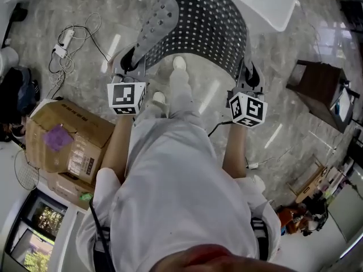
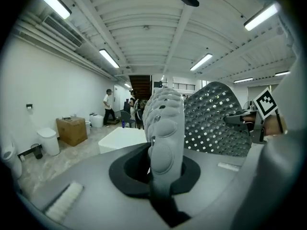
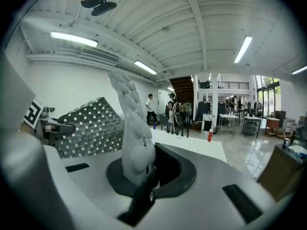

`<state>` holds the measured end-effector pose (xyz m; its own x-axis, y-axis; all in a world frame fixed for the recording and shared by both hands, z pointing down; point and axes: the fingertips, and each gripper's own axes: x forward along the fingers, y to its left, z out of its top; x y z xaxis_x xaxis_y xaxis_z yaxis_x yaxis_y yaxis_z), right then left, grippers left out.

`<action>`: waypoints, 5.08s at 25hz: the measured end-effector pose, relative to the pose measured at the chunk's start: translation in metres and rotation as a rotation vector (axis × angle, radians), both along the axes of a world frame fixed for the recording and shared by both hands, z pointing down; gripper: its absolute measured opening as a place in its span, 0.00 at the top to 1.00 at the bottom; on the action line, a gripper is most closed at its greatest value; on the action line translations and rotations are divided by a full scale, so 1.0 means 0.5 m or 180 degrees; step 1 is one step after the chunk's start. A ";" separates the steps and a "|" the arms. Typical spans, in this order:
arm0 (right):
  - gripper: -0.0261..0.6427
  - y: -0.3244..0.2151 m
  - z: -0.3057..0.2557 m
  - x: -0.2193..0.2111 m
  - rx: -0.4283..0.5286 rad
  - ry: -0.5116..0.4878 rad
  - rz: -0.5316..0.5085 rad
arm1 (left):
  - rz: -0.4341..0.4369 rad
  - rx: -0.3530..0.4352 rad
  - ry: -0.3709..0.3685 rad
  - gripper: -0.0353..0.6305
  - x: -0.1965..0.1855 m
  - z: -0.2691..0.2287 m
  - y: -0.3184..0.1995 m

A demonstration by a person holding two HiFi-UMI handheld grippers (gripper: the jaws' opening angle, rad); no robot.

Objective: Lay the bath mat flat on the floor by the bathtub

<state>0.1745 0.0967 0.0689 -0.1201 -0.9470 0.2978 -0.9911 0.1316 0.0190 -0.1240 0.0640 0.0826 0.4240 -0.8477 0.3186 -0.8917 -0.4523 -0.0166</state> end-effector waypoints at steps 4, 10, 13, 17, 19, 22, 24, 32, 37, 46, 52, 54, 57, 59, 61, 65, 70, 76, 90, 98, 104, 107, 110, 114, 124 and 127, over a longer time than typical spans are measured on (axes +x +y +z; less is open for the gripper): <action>0.94 -0.126 0.221 0.016 -0.0572 -0.0011 -0.0147 | 0.0048 -0.0446 -0.0161 0.92 0.046 0.193 -0.109; 0.94 -0.287 0.653 0.024 -0.1267 0.0130 -0.0349 | -0.0166 -0.1250 -0.0198 0.92 0.074 0.635 -0.240; 0.94 -0.343 0.870 -0.009 -0.1410 0.0220 -0.0523 | -0.0288 -0.1542 -0.0042 0.92 0.067 0.870 -0.280; 0.94 -0.384 1.121 -0.030 -0.1700 0.0255 -0.0590 | -0.0364 -0.1914 -0.0016 0.92 0.058 1.136 -0.314; 0.94 -0.392 1.214 -0.038 -0.1795 0.0258 -0.0593 | -0.0333 -0.2003 -0.0113 0.92 0.053 1.226 -0.318; 0.94 -0.384 1.315 -0.044 -0.1909 0.0210 -0.0612 | -0.0309 -0.2113 -0.0158 0.92 0.053 1.322 -0.304; 0.94 -0.377 1.365 -0.048 -0.1943 0.0191 -0.0659 | -0.0316 -0.2154 -0.0133 0.92 0.054 1.370 -0.297; 0.94 -0.372 1.516 -0.054 -0.1905 0.0027 -0.0765 | -0.0287 -0.2060 0.0018 0.92 0.080 1.534 -0.315; 0.94 -0.373 1.604 -0.079 -0.1863 0.0148 -0.0822 | -0.0152 -0.2157 0.0144 0.92 0.091 1.604 -0.320; 0.94 -0.417 1.736 -0.025 -0.1816 0.0576 -0.0718 | 0.0085 -0.2091 -0.0098 0.92 0.045 1.739 -0.367; 0.94 -0.458 1.868 0.058 -0.1900 0.0592 -0.0496 | -0.0157 -0.2132 -0.0288 0.92 -0.063 1.862 -0.385; 0.93 -0.466 1.904 0.087 -0.1920 0.0369 -0.0407 | -0.0221 -0.2097 -0.0481 0.92 -0.117 1.913 -0.386; 0.93 -0.495 1.964 0.147 -0.1902 0.0545 -0.0353 | -0.0217 -0.2159 -0.0646 0.92 -0.182 1.984 -0.401; 0.93 -0.507 2.001 0.184 -0.2019 0.0635 -0.0354 | -0.0167 -0.2290 -0.0673 0.92 -0.199 2.019 -0.400; 0.93 -0.522 2.035 0.208 -0.2170 0.0713 -0.0398 | -0.0137 -0.2396 -0.0735 0.91 -0.206 2.047 -0.403; 0.89 -0.540 2.090 0.230 -0.2416 0.0710 -0.0473 | -0.0045 -0.2542 -0.0699 0.88 -0.209 2.073 -0.411; 0.83 -0.544 2.119 0.247 -0.2557 -0.0076 -0.0602 | 0.0143 -0.2834 -0.0016 0.85 -0.226 2.088 -0.408; 0.79 -0.531 2.117 0.285 -0.2684 -0.0791 -0.0880 | 0.0177 -0.3262 0.0687 0.82 -0.261 2.088 -0.404; 0.56 -0.523 2.057 0.428 -0.2112 0.0744 0.0109 | -0.0761 -0.2829 0.0690 0.53 -0.446 2.030 -0.398; 0.73 -0.406 1.734 0.218 -0.1713 0.0557 0.0150 | -0.1121 -0.2240 0.0328 0.52 -0.346 1.695 -0.318; 0.77 -0.342 1.255 0.060 -0.1294 0.0178 -0.0102 | -0.0627 -0.1595 0.0170 0.58 -0.155 1.205 -0.281; 0.79 -0.334 0.936 -0.021 -0.0847 0.0106 -0.0291 | -0.0403 -0.1157 0.0033 0.70 -0.081 0.914 -0.268; 0.79 -0.301 0.602 -0.089 -0.0468 0.0051 -0.0448 | -0.0219 -0.0782 0.0052 0.77 -0.016 0.604 -0.221; 0.77 -0.260 0.209 -0.151 0.0114 0.0077 -0.0573 | -0.0188 -0.0168 0.0125 0.91 0.024 0.210 -0.181; 0.96 -0.059 -0.264 -0.255 0.1134 0.0126 -0.0963 | -0.0095 0.0652 0.0301 0.95 0.033 -0.238 -0.030; 0.96 -0.011 -0.280 -0.283 0.1122 0.0190 -0.1038 | -0.0009 0.0578 0.0504 0.95 0.022 -0.255 0.022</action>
<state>0.0330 0.0912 -0.0713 -0.4199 -0.9074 -0.0190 -0.8951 0.4106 0.1739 -0.1129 0.0748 -0.0451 0.4541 -0.8864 0.0905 -0.8910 -0.4521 0.0428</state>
